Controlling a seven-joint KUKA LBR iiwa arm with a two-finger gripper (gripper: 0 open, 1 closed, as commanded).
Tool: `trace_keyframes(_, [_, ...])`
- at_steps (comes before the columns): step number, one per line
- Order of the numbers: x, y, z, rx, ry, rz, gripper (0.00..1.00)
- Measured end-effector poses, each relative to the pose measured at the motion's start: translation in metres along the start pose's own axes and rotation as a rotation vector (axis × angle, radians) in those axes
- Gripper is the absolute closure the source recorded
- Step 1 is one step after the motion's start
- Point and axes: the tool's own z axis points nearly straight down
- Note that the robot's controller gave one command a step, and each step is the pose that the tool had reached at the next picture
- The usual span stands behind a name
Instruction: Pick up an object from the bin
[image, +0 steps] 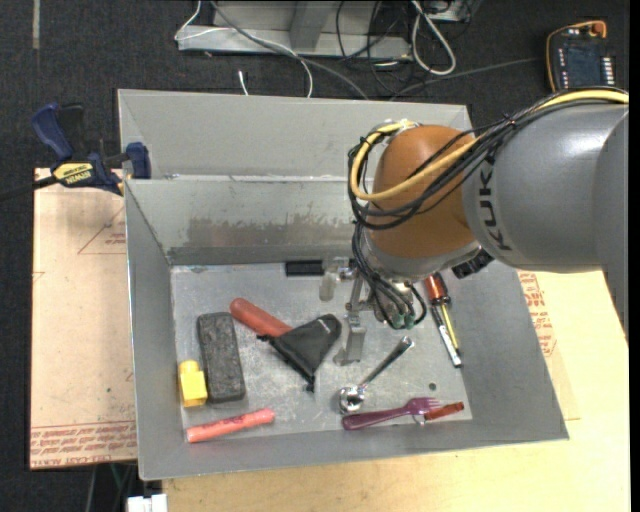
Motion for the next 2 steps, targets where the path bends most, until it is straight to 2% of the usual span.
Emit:
trace_keyframes(1, [-0.002, 0.000, -0.005, 0.000, -0.008, 0.002, 0.00])
trace_keyframes(2, [0.000, 0.020, 0.090, -0.001, -0.002, -0.135, 0.00])
